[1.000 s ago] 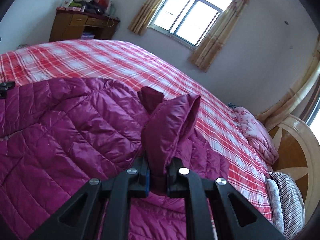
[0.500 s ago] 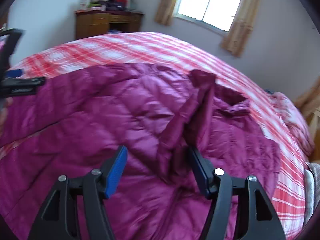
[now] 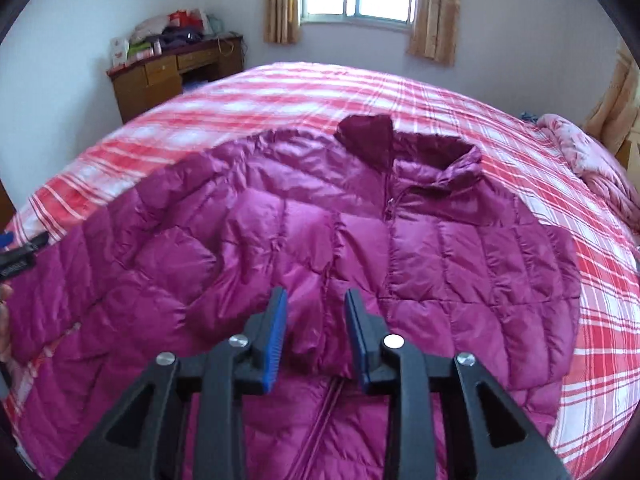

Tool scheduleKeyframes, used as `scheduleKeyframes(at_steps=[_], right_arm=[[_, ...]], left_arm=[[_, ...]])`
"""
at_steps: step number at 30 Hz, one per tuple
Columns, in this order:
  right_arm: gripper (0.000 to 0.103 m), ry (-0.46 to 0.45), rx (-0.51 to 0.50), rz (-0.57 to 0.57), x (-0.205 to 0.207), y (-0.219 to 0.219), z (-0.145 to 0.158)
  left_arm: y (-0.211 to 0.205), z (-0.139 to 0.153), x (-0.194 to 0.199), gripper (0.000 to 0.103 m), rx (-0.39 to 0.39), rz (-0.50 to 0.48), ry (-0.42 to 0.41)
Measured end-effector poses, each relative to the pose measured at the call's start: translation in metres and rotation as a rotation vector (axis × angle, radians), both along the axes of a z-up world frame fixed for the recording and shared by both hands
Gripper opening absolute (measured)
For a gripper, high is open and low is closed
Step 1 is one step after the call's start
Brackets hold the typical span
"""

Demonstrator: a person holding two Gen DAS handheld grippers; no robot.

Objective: Fold large clothes

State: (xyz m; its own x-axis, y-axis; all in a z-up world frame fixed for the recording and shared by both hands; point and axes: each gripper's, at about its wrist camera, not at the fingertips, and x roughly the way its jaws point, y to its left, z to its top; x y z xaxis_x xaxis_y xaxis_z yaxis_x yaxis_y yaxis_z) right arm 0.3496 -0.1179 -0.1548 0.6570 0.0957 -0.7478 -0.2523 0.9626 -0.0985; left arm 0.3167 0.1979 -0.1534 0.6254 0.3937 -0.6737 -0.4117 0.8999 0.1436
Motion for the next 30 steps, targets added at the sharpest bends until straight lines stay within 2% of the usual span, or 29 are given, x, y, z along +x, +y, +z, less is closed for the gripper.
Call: scheduleKeyframes(at_steps=[2, 4, 6, 8, 11, 13, 15, 18, 22, 25, 30], right_arm=[[0.033, 0.057, -0.034, 0.015, 0.004, 0.010, -0.021], [0.033, 0.032, -0.037, 0.022, -0.002, 0.011, -0.021], [0.032, 0.035, 0.037, 0.020, -0.006, 0.000, -0.010], [0.032, -0.005, 0.090, -0.006, -0.011, -0.020, 0.004], [0.032, -0.105, 0.091, -0.126, -0.006, -0.063, 0.029], [0.033, -0.144, 0.103, -0.253, 0.005, -0.100, 0.038], [0.033, -0.162, 0.120, -0.374, 0.020, -0.140, 0.040], [0.033, -0.165, 0.131, -0.448, 0.036, -0.175, 0.035], [0.033, -0.109, 0.172, -0.420, 0.045, -0.195, 0.018], [0.033, -0.053, 0.153, -0.367, 0.043, -0.194, 0.006], [0.033, 0.005, 0.164, -0.369, 0.047, -0.197, -0.013]], left_arm=[[0.004, -0.004, -0.001, 0.102, -0.014, 0.001, 0.014], [0.005, -0.007, -0.004, 0.102, -0.013, -0.003, 0.023], [0.005, -0.007, -0.007, 0.102, 0.000, -0.006, 0.027], [0.005, -0.006, -0.011, 0.102, 0.011, -0.007, 0.026], [0.007, -0.004, -0.016, 0.102, 0.011, -0.002, 0.015], [0.009, -0.003, -0.019, 0.102, 0.013, 0.007, 0.005], [0.011, -0.002, -0.021, 0.102, 0.015, 0.019, -0.003], [0.016, -0.004, -0.019, 0.102, 0.019, 0.036, 0.006], [0.020, -0.007, -0.020, 0.102, 0.030, 0.049, 0.018], [0.020, -0.010, -0.021, 0.102, 0.049, 0.054, 0.034], [0.020, -0.014, -0.023, 0.102, 0.067, 0.062, 0.049]])
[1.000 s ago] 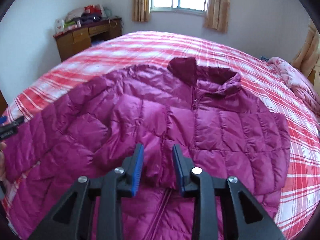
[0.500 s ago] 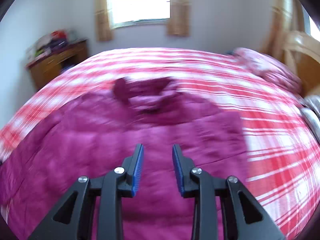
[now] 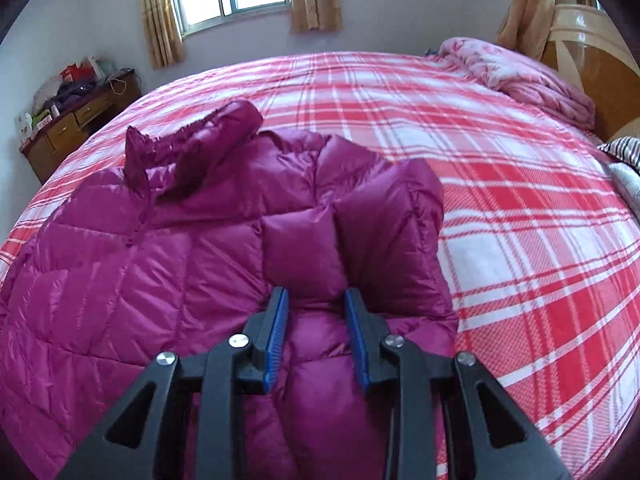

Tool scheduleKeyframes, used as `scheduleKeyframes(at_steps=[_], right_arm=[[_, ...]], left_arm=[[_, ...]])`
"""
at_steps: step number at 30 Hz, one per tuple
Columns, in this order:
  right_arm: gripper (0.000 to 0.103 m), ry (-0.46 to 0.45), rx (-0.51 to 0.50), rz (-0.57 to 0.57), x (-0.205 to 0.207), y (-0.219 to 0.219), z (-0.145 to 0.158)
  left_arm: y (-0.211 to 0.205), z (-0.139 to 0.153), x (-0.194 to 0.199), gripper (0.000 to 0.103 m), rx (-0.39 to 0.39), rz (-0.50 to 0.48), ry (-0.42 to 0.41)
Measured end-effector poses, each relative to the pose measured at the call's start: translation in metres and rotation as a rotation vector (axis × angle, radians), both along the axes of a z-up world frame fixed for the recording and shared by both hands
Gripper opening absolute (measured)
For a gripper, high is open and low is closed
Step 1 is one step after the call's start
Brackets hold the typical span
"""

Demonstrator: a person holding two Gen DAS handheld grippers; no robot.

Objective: Fold large clothes

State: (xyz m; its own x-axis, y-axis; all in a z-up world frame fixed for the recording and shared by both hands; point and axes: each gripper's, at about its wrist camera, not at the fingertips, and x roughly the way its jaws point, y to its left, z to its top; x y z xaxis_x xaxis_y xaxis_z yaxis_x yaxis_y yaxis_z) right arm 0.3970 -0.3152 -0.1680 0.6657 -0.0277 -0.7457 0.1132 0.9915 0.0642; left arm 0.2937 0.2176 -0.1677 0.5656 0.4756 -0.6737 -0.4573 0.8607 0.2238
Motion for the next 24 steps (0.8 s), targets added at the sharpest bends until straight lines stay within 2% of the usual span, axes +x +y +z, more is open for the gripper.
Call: scheduleKeyframes(at_steps=[4, 7, 9, 10, 11, 12, 16, 18, 20, 24], right_arm=[[0.033, 0.018, -0.022, 0.008, 0.000, 0.003, -0.002], [0.034, 0.010, -0.044, -0.010, -0.010, 0.008, 0.012], [0.045, -0.021, -0.001, -0.015, -0.023, 0.011, 0.026], [0.061, -0.044, 0.012, -0.014, -0.032, 0.016, 0.033], [0.073, -0.067, 0.010, -0.007, -0.042, 0.022, 0.040], [0.074, -0.085, 0.001, 0.013, -0.051, 0.030, 0.045], [0.074, -0.078, -0.038, 0.059, -0.067, 0.049, 0.037], [0.070, -0.045, -0.048, 0.061, -0.065, 0.050, 0.025], [0.060, 0.003, -0.062, 0.064, -0.062, 0.052, 0.006], [0.060, 0.038, -0.056, 0.059, -0.057, 0.049, -0.007]], left_arm=[[0.001, -0.001, -0.001, 0.102, -0.011, 0.006, 0.011], [0.005, 0.002, -0.007, 0.102, -0.050, 0.008, 0.010], [0.007, 0.008, -0.017, 0.102, -0.053, 0.008, -0.011], [0.009, 0.011, -0.022, 0.102, -0.056, 0.008, -0.021], [0.010, 0.013, -0.026, 0.102, -0.061, 0.006, -0.026], [0.011, 0.015, -0.030, 0.102, -0.068, 0.005, -0.028], [0.011, 0.013, -0.042, 0.102, -0.112, -0.003, -0.031], [0.009, 0.008, -0.045, 0.102, -0.125, -0.009, -0.025], [0.005, 0.006, -0.046, 0.102, -0.129, -0.017, -0.022], [0.000, 0.004, -0.050, 0.102, -0.125, -0.024, -0.025]])
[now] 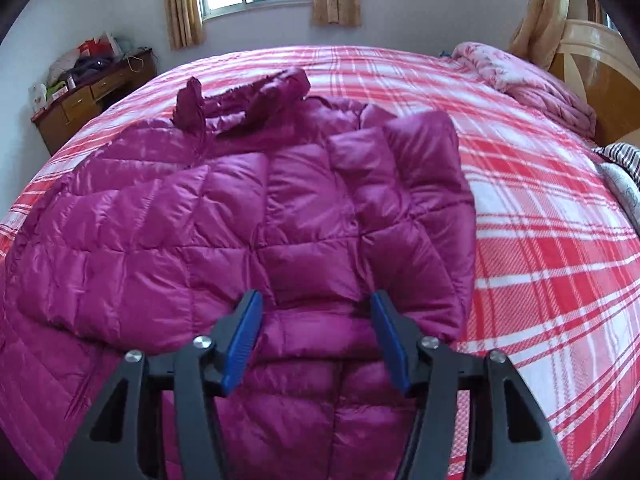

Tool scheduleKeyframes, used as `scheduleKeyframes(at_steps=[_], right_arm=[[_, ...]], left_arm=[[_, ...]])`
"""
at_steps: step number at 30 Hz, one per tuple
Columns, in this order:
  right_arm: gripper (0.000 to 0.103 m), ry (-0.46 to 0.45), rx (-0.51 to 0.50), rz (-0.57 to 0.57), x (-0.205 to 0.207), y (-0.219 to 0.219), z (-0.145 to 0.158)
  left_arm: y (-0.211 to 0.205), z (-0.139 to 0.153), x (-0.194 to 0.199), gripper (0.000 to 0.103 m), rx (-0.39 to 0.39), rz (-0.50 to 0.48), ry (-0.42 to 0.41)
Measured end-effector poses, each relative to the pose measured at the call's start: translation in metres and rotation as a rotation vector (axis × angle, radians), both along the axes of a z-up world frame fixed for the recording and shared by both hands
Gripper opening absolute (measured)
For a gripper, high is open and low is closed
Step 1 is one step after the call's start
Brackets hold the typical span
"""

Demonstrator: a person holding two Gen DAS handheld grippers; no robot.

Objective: Fold large clothes

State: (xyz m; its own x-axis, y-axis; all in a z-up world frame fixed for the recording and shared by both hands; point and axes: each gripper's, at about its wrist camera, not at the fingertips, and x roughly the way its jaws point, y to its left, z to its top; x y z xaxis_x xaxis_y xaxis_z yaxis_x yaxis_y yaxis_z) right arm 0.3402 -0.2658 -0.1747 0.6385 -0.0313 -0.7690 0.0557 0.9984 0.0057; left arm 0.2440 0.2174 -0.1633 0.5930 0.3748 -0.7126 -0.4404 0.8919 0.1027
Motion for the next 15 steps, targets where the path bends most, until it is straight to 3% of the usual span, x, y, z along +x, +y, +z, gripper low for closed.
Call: scheduleKeyframes(at_steps=[7, 15], right_arm=[[0.060, 0.005, -0.095, 0.003, 0.001, 0.012, -0.004], [0.060, -0.011, -0.072, 0.002, -0.005, 0.011, -0.005]], left_arm=[[0.002, 0.000, -0.006, 0.102, -0.073, 0.012, -0.014], [-0.008, -0.008, -0.009, 0.102, -0.100, -0.030, -0.013]])
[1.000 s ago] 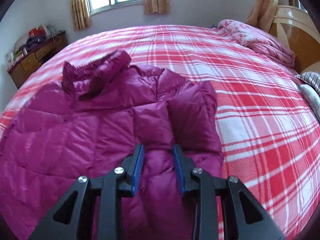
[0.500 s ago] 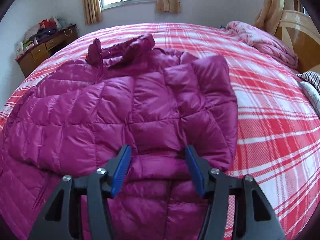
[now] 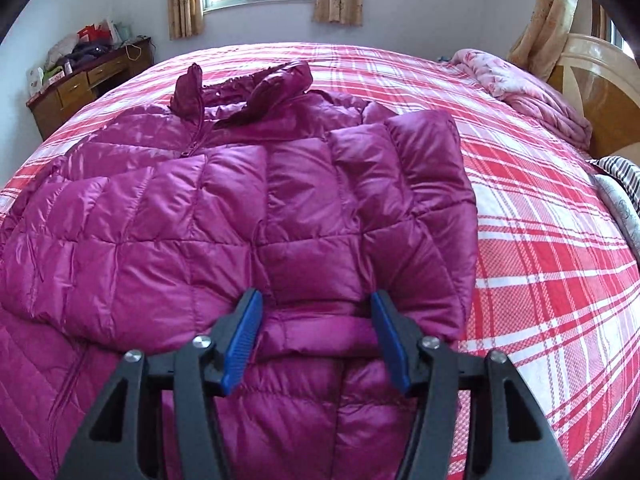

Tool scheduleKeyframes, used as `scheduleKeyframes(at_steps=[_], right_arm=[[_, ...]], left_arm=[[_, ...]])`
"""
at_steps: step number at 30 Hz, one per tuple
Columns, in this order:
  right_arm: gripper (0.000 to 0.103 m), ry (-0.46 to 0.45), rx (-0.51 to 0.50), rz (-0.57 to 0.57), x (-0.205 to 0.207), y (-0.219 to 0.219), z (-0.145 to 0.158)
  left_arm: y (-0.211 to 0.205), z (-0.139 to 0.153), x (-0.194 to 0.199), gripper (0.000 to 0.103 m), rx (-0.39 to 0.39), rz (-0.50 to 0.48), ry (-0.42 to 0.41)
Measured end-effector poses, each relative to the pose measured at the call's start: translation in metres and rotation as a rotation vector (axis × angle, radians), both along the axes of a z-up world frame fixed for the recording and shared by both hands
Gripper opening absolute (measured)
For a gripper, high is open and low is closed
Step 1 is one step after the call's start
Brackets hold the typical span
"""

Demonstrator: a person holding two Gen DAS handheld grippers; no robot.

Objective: Fold large clothes

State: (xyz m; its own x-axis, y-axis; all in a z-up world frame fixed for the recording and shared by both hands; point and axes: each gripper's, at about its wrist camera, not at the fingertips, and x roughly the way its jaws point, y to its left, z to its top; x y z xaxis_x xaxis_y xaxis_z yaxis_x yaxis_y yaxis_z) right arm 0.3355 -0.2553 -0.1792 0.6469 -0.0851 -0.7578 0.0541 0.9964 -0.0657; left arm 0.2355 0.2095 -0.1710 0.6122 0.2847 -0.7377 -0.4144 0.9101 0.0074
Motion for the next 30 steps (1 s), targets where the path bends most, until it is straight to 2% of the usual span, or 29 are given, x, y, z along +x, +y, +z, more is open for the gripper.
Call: scheduleKeyframes(at_steps=[2, 3, 4, 5, 7, 11, 16, 20, 26, 30], right_arm=[[0.060, -0.001, -0.006, 0.000, 0.000, -0.001, 0.000], [0.060, -0.002, -0.010, -0.001, 0.000, 0.000, 0.000], [0.060, -0.002, -0.014, 0.000, -0.001, 0.001, 0.000], [0.060, -0.003, -0.017, 0.000, -0.001, 0.001, 0.000], [0.060, -0.004, -0.021, 0.000, -0.001, 0.003, 0.001], [0.060, -0.015, 0.013, 0.025, -0.009, 0.001, 0.008], [0.060, -0.088, 0.053, 0.027, -0.032, -0.009, 0.027], [0.060, -0.138, 0.009, 0.012, -0.044, -0.019, 0.038], [0.060, -0.196, 0.032, -0.062, -0.057, -0.046, 0.045], [0.060, -0.209, 0.080, -0.120, -0.061, -0.065, 0.035]], left_arm=[[-0.009, 0.001, -0.001, 0.084, -0.008, -0.042, -0.008], [-0.013, 0.002, -0.002, 0.058, -0.027, -0.080, -0.014], [-0.019, 0.003, -0.002, 0.037, -0.038, -0.114, -0.019], [-0.023, 0.006, -0.003, 0.035, -0.019, -0.123, -0.028], [-0.029, 0.014, -0.004, 0.018, 0.022, -0.148, -0.060], [-0.027, 0.043, -0.001, 0.014, 0.104, -0.156, -0.119], [-0.030, 0.091, 0.011, 0.013, 0.274, -0.179, -0.209], [-0.037, 0.120, 0.028, 0.012, 0.304, -0.202, -0.237], [-0.085, 0.162, 0.044, 0.012, 0.387, -0.292, -0.304], [-0.131, 0.178, 0.054, 0.012, 0.464, -0.381, -0.332]])
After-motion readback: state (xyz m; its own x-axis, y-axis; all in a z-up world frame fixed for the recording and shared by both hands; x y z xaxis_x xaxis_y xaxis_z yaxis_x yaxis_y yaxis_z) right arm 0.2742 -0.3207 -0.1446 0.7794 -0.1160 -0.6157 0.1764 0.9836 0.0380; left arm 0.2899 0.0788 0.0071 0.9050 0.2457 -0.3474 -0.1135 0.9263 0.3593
